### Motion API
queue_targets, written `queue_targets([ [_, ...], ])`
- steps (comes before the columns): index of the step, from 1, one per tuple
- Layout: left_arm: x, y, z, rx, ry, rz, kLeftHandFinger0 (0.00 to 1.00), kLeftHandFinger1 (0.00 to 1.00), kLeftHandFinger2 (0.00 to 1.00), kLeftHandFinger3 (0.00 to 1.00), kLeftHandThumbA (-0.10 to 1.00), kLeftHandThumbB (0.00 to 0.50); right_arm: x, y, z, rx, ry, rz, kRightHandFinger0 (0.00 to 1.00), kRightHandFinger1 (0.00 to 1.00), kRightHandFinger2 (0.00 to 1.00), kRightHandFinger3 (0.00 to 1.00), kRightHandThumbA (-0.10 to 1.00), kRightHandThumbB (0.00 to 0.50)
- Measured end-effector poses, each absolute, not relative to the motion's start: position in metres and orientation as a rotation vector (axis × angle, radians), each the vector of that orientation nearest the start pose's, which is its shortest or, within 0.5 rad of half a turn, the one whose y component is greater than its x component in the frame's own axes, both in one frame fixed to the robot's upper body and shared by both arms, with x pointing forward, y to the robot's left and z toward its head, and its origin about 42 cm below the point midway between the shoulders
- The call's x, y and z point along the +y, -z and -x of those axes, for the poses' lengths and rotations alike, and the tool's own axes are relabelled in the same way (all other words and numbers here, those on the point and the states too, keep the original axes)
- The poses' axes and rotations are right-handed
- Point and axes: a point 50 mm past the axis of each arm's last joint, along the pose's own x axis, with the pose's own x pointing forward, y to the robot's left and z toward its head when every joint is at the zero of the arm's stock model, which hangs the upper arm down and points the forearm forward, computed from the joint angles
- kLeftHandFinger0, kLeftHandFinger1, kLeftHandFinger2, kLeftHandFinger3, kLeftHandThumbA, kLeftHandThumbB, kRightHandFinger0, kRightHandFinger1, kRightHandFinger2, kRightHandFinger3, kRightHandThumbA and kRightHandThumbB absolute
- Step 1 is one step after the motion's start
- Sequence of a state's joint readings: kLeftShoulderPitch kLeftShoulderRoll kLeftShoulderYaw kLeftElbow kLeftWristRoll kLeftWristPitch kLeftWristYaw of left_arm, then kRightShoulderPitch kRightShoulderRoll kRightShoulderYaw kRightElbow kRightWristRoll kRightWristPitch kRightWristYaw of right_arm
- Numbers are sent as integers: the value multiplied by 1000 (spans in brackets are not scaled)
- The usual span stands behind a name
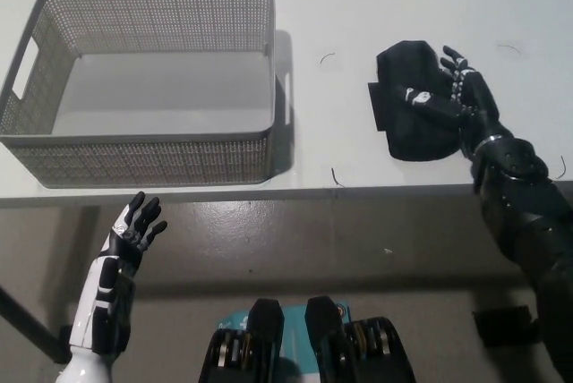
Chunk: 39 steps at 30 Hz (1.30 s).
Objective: Use the right hand to push the pencil case on the right hand side to the container on the left side
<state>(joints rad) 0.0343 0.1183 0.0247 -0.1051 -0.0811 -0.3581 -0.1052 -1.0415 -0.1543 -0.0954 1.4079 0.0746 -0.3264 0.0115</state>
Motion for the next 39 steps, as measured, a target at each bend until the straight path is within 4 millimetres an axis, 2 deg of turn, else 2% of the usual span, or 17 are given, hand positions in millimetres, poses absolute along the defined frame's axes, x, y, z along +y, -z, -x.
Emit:
queue_targets([
  [2, 249, -142, -266, -431, 88, -62, 1000, 1000, 1000, 1000, 1000, 129, -208, -182, -548, 47, -39, 47, 1000, 1000, 1000, 1000, 1000, 222],
  [5, 247, -143, -267, -436, 88, -59, 1000, 1000, 1000, 1000, 1000, 134, -192, -180, -546, 40, -59, 32, 1000, 1000, 1000, 1000, 1000, 230],
  [6, 247, -144, -267, -437, 88, -59, 1000, 1000, 1000, 1000, 1000, 133, -184, -179, -546, 39, -68, 25, 1000, 1000, 1000, 1000, 1000, 215],
  [12, 247, -145, -269, -443, 90, -59, 1000, 1000, 1000, 1000, 1000, 139, -142, -175, -539, 31, -106, -29, 1000, 1000, 1000, 1000, 1000, 224],
  [17, 247, -146, -269, -446, 90, -60, 1000, 1000, 1000, 1000, 1000, 146, -115, -174, -535, 30, -128, -76, 1000, 1000, 1000, 1000, 1000, 196],
  [23, 247, -147, -269, -449, 90, -60, 1000, 1000, 1000, 1000, 1000, 141, -76, -173, -525, 43, -157, -183, 1000, 1000, 1000, 1000, 1000, 202],
  [28, 247, -147, -270, -450, 90, -60, 1000, 1000, 1000, 1000, 1000, 137, -66, -177, -524, 32, -158, -193, 1000, 1000, 1000, 1000, 1000, 178],
  [31, 247, -148, -270, -452, 91, -59, 1000, 1000, 1000, 1000, 1000, 137, -61, -179, -523, 26, -160, -187, 1000, 1000, 1000, 1000, 1000, 193],
  [36, 247, -148, -271, -454, 91, -60, 1000, 1000, 1000, 1000, 1000, 137, -53, -181, -522, 14, -164, -179, 1000, 1000, 1000, 1000, 1000, 248],
  [39, 247, -148, -271, -455, 92, -60, 1000, 1000, 1000, 1000, 1000, 144, -52, -182, -521, 5, -167, -166, 1000, 1000, 1000, 1000, 1000, 225],
])
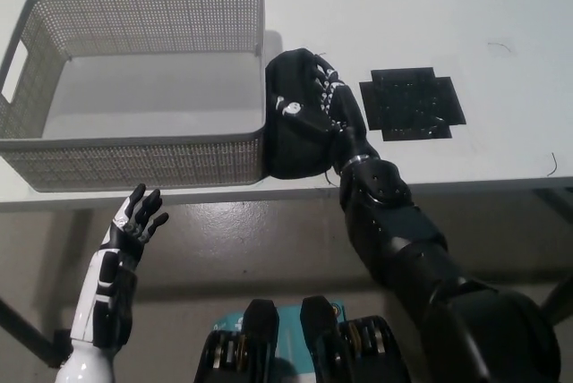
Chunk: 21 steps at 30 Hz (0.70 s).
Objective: Use the right hand to push the pencil case on the right hand side to the container on the left side
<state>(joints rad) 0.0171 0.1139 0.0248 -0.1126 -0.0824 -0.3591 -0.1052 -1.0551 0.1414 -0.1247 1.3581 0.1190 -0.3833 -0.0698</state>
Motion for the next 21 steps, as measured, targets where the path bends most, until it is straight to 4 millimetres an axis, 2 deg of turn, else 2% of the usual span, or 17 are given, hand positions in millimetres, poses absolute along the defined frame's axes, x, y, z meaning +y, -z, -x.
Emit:
queue_targets([
  [2, 246, -148, -271, -455, 92, -60, 1000, 1000, 1000, 1000, 1000, 141, -52, -183, -521, 1, -168, -160, 1000, 1000, 1000, 1000, 1000, 213],
  [3, 247, -148, -271, -455, 92, -60, 1000, 1000, 1000, 1000, 1000, 151, -53, -183, -521, -2, -170, -154, 1000, 1000, 1000, 1000, 1000, 232],
  [4, 247, -148, -271, -455, 92, -61, 1000, 1000, 1000, 1000, 1000, 150, -53, -183, -522, -7, -171, -145, 1000, 1000, 1000, 1000, 1000, 279],
  [5, 247, -148, -271, -455, 92, -61, 1000, 1000, 1000, 1000, 1000, 141, -54, -184, -522, -14, -176, -122, 1000, 1000, 1000, 1000, 1000, 300],
  [7, 247, -149, -271, -456, 92, -61, 1000, 1000, 1000, 1000, 1000, 133, -56, -185, -523, -28, -189, -60, 1000, 1000, 1000, 1000, 1000, 297],
  [8, 247, -148, -271, -455, 92, -61, 1000, 1000, 1000, 1000, 1000, 121, -61, -185, -524, -42, -192, 14, 1000, 1000, 1000, 1000, 1000, 329],
  [11, 247, -148, -271, -452, 92, -60, 1000, 1000, 1000, 1000, 1000, 122, -72, -183, -526, -58, -193, 157, 1000, 1000, 1000, 1000, 1000, 351],
  [16, 247, -148, -271, -450, 92, -60, 1000, 1000, 1000, 1000, 1000, 125, -88, -184, -531, -95, -196, 400, 1000, 1000, 1000, 1000, 1000, 346],
  [21, 247, -148, -272, -451, 92, -60, 1000, 1000, 1000, 1000, 1000, 134, -95, -201, -536, -187, -190, 564, 1000, 1000, 1000, 1000, 1000, 307],
])
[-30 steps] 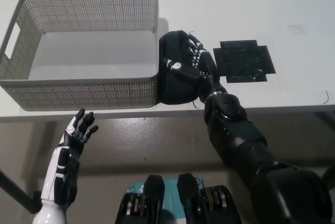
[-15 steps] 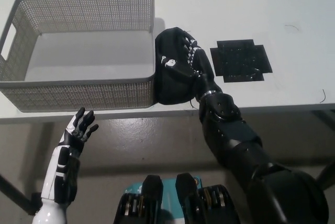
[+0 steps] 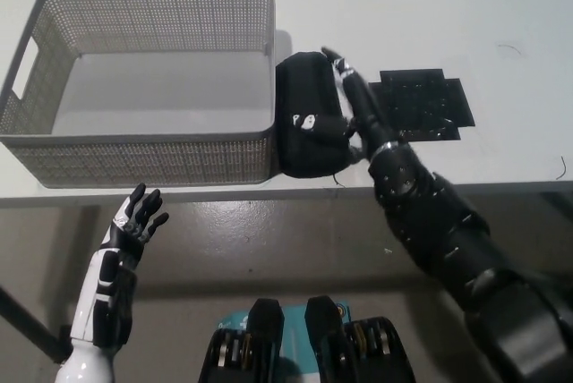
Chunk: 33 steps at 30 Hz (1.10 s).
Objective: Use the right hand to push the pencil case on the right hand side to the container on the left side
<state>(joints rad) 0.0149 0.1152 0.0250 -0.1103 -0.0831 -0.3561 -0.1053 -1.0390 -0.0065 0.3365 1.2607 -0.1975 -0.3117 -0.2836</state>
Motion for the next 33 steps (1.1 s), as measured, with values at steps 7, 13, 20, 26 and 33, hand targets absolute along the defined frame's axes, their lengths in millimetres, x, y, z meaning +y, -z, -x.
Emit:
queue_targets([
  [7, 247, -153, -276, -469, 96, -64, 1000, 1000, 1000, 1000, 1000, 140, -100, -245, -542, -370, -137, 624, 1000, 1000, 1000, 1000, 1000, 332],
  [13, 247, -154, -277, -469, 96, -64, 1000, 1000, 1000, 1000, 1000, 107, -103, -251, -523, -454, -114, 552, 1000, 1000, 1000, 1000, 1000, 331],
  [20, 246, -155, -279, -471, 97, -63, 1000, 1000, 1000, 1000, 1000, 132, -118, -244, -486, -496, -90, 443, 1000, 1000, 1000, 1000, 1000, 351],
  [26, 246, -155, -281, -472, 98, -63, 1000, 1000, 1000, 1000, 1000, 169, -141, -230, -446, -513, -68, 367, 1000, 1000, 1000, 1000, 1000, 379],
  [33, 250, -158, -285, -475, 97, -74, 1000, 1000, 1000, 1000, 1000, 121, -186, -201, -379, -503, -38, 304, 1000, 1000, 1000, 1000, 1000, 234],
])
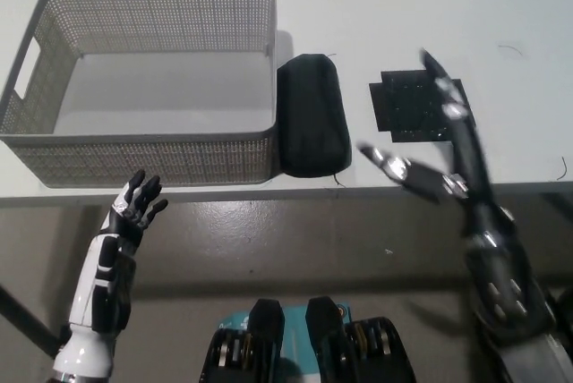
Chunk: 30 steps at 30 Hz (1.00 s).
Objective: Use the right hand to push the pencil case on the right hand side to the container on the left side
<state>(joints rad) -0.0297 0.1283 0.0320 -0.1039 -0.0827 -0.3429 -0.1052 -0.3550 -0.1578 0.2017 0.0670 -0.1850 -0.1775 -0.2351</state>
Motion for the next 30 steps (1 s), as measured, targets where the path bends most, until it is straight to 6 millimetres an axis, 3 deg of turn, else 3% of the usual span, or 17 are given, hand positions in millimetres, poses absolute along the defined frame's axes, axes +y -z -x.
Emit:
queue_targets([
  [1, 250, -159, -286, -478, 97, -76, 1000, 1000, 1000, 1000, 1000, 109, -191, -198, -371, -499, -35, 296, 1000, 1000, 1000, 1000, 1000, 240],
  [2, 252, -163, -291, -490, 98, -81, 1000, 1000, 1000, 1000, 1000, 104, -202, -190, -351, -495, -32, 268, 1000, 1000, 1000, 1000, 1000, 195],
  [3, 252, -164, -292, -494, 98, -83, 1000, 1000, 1000, 1000, 1000, 107, -206, -187, -344, -489, -30, 259, 1000, 1000, 1000, 1000, 1000, 236],
  [4, 255, -170, -297, -511, 94, -92, 1000, 1000, 1000, 1000, 1000, 107, -213, -178, -329, -475, -29, 240, 1000, 1000, 1000, 1000, 1000, 233],
  [6, 258, -175, -302, -527, 92, -103, 1000, 1000, 1000, 1000, 1000, 103, -222, -163, -314, -435, -22, 219, 1000, 1000, 1000, 1000, 1000, 210],
  [8, 260, -179, -305, -539, 90, -108, 1000, 1000, 1000, 1000, 1000, 118, -227, -148, -301, -389, -28, 196, 1000, 1000, 1000, 1000, 1000, 216],
  [10, 261, -179, -307, -540, 89, -109, 1000, 1000, 1000, 1000, 1000, 101, -230, -140, -296, -365, -35, 179, 1000, 1000, 1000, 1000, 1000, 218],
  [12, 262, -178, -308, -534, 86, -113, 1000, 1000, 1000, 1000, 1000, 90, -232, -133, -294, -338, -47, 156, 1000, 1000, 1000, 1000, 1000, 222],
  [14, 262, -175, -309, -523, 83, -116, 1000, 1000, 1000, 1000, 1000, 73, -232, -127, -294, -316, -63, 133, 1000, 1000, 1000, 1000, 1000, 178],
  [21, 267, -152, -313, -440, 73, -124, 1000, 1000, 1000, 1000, 1000, 86, -232, -101, -298, -245, -95, 62, 1000, 1000, 1000, 1000, 1000, 148],
  [30, 269, -141, -307, -402, 69, -132, 1000, 1000, 1000, 1000, 1000, 55, -231, -96, -302, -244, -105, 1, 1000, 1000, 1000, 1000, 1000, 113],
])
